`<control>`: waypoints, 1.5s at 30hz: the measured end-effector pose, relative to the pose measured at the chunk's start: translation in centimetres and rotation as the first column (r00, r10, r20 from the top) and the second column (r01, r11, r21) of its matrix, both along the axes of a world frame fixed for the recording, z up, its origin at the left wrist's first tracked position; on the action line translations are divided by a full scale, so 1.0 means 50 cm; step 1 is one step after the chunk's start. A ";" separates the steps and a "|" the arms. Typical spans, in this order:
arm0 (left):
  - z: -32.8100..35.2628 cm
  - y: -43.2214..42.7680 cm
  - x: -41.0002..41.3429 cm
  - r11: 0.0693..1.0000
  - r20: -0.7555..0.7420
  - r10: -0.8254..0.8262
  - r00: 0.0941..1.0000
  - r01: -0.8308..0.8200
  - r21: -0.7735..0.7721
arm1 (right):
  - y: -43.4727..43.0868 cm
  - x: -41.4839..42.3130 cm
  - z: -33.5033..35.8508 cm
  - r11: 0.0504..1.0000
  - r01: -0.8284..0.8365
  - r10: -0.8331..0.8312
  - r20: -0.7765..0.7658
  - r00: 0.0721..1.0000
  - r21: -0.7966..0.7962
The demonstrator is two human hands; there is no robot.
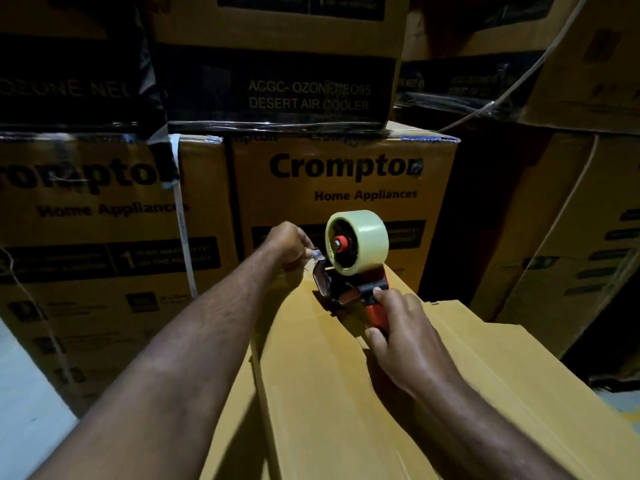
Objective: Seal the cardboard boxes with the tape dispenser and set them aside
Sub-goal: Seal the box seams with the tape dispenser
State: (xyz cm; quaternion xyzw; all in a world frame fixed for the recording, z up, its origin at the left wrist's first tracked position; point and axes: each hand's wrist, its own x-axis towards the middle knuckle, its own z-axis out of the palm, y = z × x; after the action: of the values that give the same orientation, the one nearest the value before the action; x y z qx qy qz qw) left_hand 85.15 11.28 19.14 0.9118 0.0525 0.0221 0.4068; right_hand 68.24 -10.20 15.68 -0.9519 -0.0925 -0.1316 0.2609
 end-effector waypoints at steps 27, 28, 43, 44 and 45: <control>-0.103 0.002 0.082 0.970 0.075 0.167 0.983 -0.177 0.163 | 0.039 0.030 0.009 0.995 -0.065 0.052 -0.174 0.983 -0.069; -0.113 -0.002 0.077 0.971 0.142 0.147 0.979 -0.171 0.170 | 0.040 0.032 0.010 0.994 -0.070 0.054 -0.174 0.983 -0.085; -0.113 0.011 0.058 0.950 -0.078 -0.106 0.991 0.124 0.287 | 0.007 -0.040 0.046 0.988 -0.072 0.039 -0.230 0.972 -0.136; -0.115 0.012 0.059 0.947 -0.073 -0.112 0.991 0.128 0.296 | -0.011 -0.064 0.049 0.987 -0.078 0.042 -0.243 0.969 -0.141; -0.117 0.013 0.061 0.945 -0.071 -0.115 0.991 0.131 0.300 | -0.030 -0.091 0.052 0.986 -0.080 0.039 -0.260 0.965 -0.148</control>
State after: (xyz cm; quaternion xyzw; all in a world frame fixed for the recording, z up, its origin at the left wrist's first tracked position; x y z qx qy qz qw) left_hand 88.17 11.94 13.28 0.9652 0.0023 -0.0196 0.2607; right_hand 63.68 -11.69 18.29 -0.9752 -0.0967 0.0082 0.1988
